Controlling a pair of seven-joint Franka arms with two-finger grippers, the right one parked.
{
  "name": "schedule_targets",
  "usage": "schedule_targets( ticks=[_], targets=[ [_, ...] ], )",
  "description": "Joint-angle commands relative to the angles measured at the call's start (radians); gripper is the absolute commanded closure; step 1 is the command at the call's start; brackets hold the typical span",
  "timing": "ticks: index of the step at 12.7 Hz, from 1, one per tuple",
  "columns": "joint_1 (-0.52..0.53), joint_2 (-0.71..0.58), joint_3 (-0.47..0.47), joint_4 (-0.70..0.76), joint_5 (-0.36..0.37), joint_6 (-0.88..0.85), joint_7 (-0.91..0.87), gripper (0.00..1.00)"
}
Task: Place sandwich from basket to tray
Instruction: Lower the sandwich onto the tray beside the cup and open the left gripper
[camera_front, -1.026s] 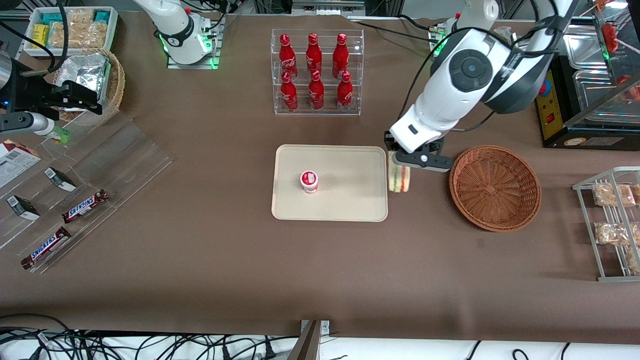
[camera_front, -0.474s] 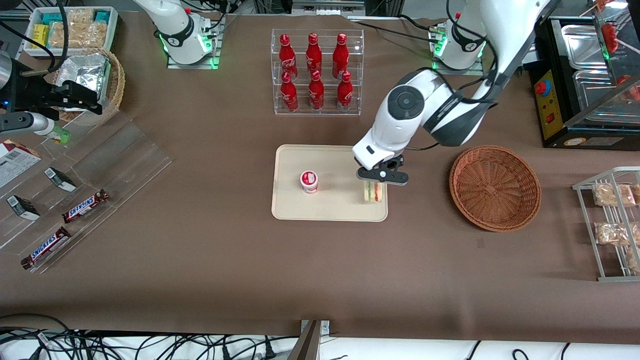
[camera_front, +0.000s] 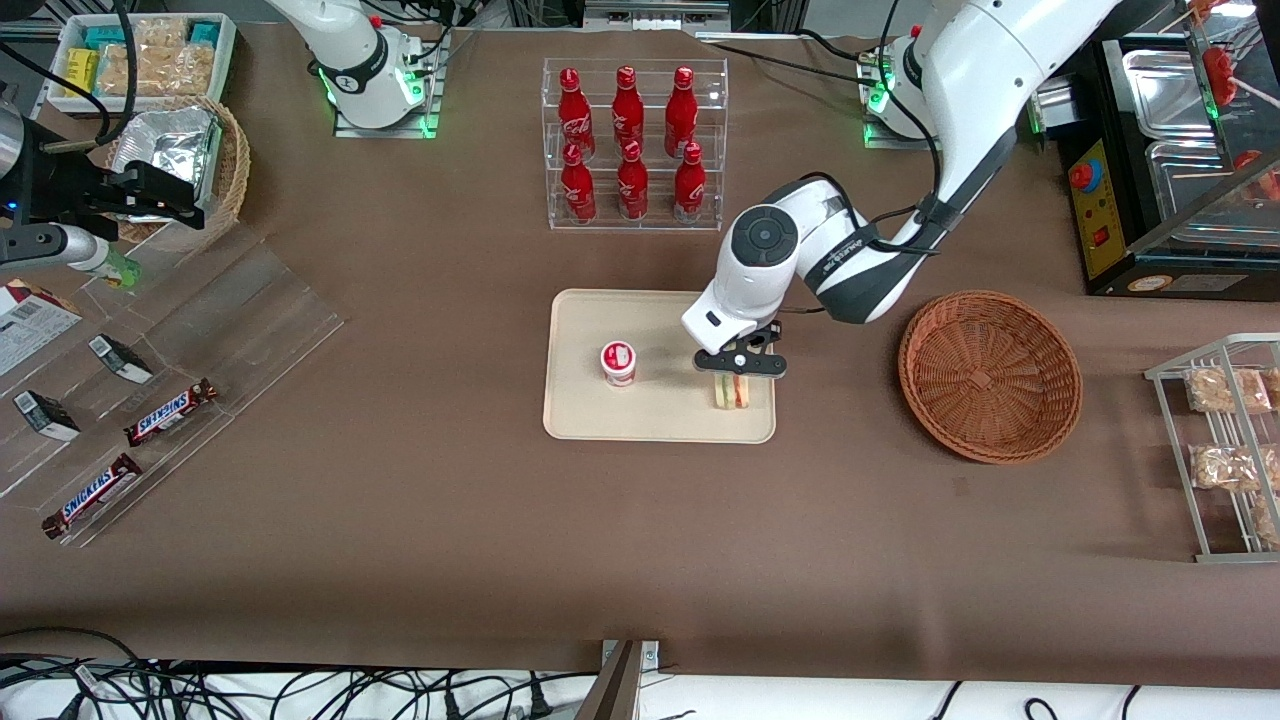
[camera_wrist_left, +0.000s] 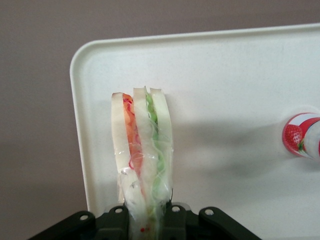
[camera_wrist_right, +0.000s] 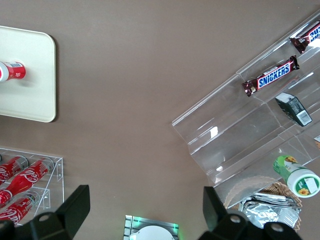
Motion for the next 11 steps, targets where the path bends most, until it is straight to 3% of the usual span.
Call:
schedule_targets(
  ticks=[1,3,6,8,9,10,11],
  targets=[
    [-0.020,0.027,0.003,0.029,0.039,-0.009,-0.022,1.00],
    [-0.020,0.042,0.003,0.029,0.040,-0.009,-0.022,0.99],
    [-0.023,0.057,0.004,0.029,0.062,-0.004,-0.022,0.87],
    [-0.024,0.056,0.004,0.029,0.060,-0.021,-0.025,0.40],
    [-0.023,0.053,0.003,0.030,0.060,-0.036,-0.044,0.12],
    [-0.021,0.047,0.003,0.038,0.060,-0.053,-0.075,0.00],
    [-0.017,0.031,0.001,0.043,0.060,-0.068,-0.097,0.00]
  ],
)
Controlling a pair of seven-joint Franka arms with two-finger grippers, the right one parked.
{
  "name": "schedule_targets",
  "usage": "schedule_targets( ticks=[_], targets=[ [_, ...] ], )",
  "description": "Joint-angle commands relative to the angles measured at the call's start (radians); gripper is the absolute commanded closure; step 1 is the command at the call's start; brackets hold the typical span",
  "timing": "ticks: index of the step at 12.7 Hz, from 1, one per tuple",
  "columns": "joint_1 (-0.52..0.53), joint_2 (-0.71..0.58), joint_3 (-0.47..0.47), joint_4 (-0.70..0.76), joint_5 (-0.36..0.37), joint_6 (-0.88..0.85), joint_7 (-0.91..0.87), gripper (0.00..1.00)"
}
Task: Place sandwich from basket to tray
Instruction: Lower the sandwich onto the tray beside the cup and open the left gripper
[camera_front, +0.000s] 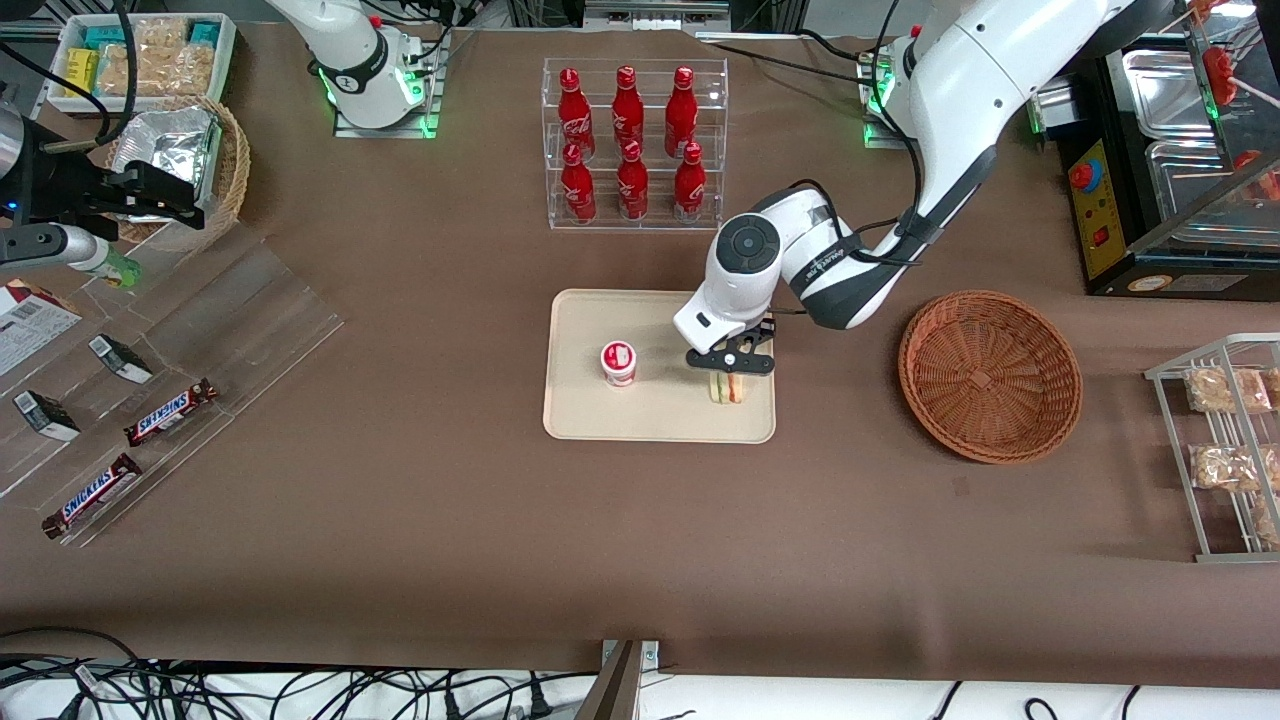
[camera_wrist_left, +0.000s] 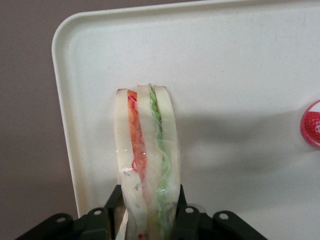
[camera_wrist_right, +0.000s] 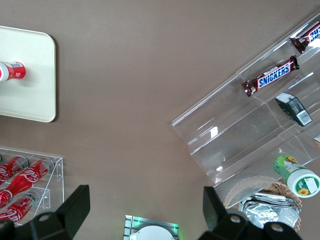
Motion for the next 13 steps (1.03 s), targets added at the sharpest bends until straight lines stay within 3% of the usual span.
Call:
schedule_targets(
  ticks=[1,5,13],
  targets=[
    [0.004,-0.027,-0.004,0.040,0.022,-0.055,-0.054,0.00],
    [0.039,-0.103,-0.010,0.129,0.005,-0.195,-0.098,0.00],
    [0.205,-0.298,-0.012,0.233,-0.099,-0.379,-0.093,0.00]
  ],
)
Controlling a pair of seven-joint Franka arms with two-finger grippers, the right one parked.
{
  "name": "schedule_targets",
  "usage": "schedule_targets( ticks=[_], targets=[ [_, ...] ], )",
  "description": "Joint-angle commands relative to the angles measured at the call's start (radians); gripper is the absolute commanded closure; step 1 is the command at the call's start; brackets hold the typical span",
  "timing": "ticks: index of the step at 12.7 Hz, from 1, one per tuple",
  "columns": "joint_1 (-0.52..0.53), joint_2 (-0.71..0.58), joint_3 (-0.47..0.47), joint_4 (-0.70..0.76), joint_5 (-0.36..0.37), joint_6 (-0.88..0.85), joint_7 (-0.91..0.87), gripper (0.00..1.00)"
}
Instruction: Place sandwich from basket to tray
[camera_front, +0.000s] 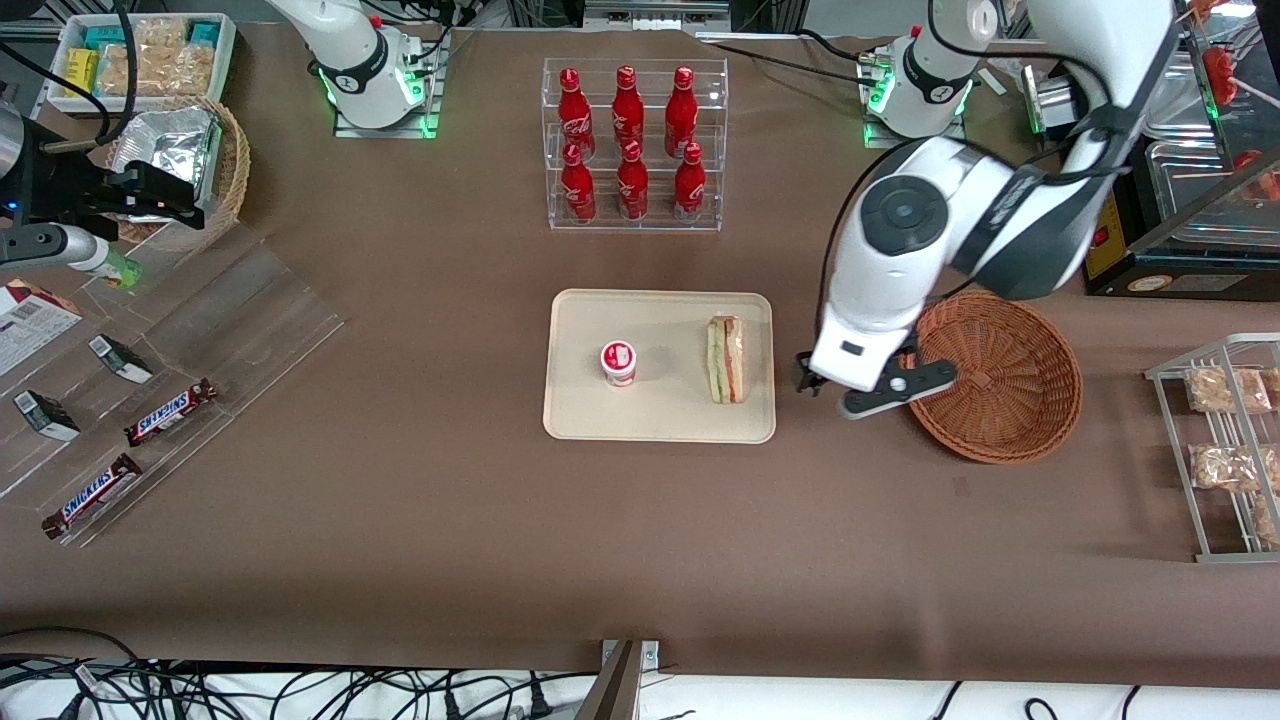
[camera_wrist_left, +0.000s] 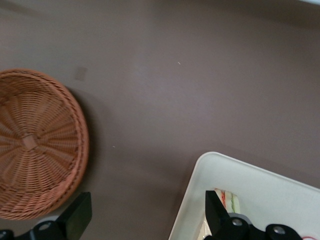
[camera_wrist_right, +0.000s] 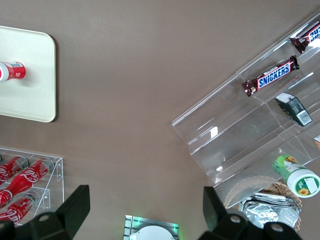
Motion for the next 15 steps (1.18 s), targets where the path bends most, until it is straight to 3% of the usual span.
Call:
schedule_targets(
  ticks=[1,3,8,13,15],
  targets=[
    [0.019,-0.030,-0.007,0.070,-0.024,-0.106,0.003,0.00],
    [0.037,-0.033,-0.011,0.107,-0.053,-0.155,0.012,0.00],
    [0.131,-0.131,0.032,0.101,-0.188,-0.205,0.270,0.00],
    [0.114,-0.249,0.264,0.087,-0.355,-0.276,0.602,0.00],
    [0.061,-0.289,0.385,0.084,-0.400,-0.313,0.754,0.00]
  ],
)
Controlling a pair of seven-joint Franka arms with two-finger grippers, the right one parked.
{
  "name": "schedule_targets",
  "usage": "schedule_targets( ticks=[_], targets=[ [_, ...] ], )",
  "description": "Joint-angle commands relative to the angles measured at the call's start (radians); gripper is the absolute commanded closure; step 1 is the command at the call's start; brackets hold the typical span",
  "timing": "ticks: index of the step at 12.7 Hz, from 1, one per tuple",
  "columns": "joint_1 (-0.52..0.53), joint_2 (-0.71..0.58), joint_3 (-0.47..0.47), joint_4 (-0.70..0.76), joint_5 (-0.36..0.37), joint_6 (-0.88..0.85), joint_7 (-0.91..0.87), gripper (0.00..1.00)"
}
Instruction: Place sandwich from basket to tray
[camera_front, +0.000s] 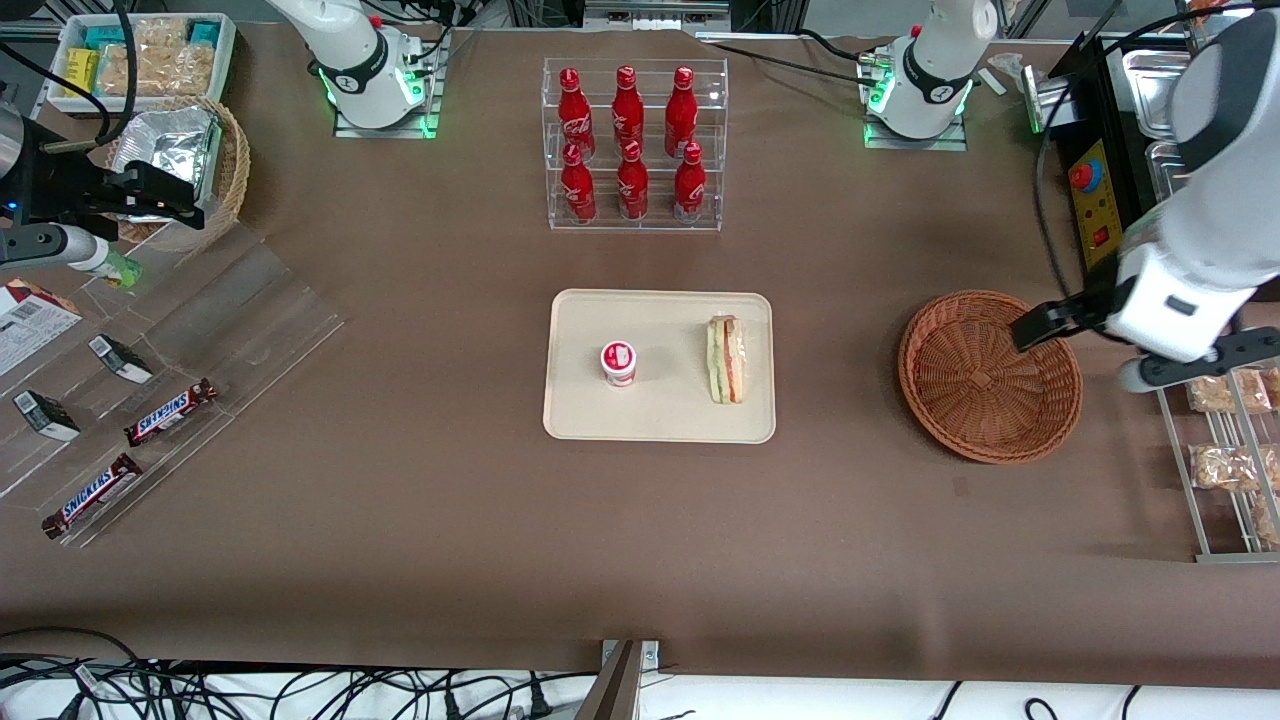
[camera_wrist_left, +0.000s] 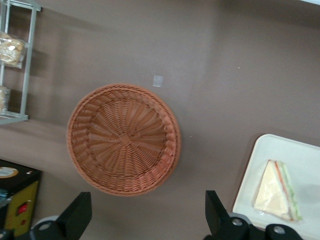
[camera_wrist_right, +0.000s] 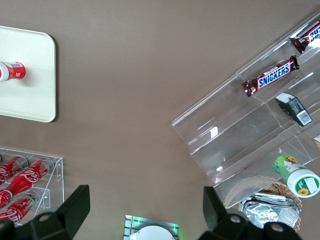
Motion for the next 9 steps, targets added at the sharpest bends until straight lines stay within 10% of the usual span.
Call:
schedule_targets(
  ticks=[1,9],
  targets=[
    [-0.079,-0.079,0.147,-0.030,-0.055,-0.050,0.183,0.00],
    [-0.103,-0.106,0.194,-0.033,-0.139,-0.075,0.385,0.00]
  ],
)
